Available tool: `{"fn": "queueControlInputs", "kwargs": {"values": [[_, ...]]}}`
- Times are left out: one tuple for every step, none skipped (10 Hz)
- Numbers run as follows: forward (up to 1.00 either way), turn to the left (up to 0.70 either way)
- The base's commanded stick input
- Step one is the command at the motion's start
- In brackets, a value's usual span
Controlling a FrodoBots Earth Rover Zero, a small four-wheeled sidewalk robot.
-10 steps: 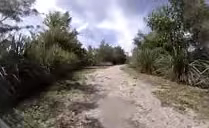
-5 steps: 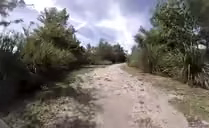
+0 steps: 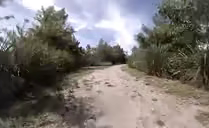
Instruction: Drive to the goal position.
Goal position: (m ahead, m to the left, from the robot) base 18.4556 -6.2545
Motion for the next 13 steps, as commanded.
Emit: {"fn": "queueControlInputs", "kwargs": {"values": [[0.84,0.00],[0.84,0.00],[0.84,0.00],[0.84,0.00],[0.84,0.00],[0.84,0.00],[0.84,0.00],[0.84,0.00],[0.84,0.00],[0.84,0.00],[0.84,0.00],[0.84,0.00],[0.84,0.00]]}}
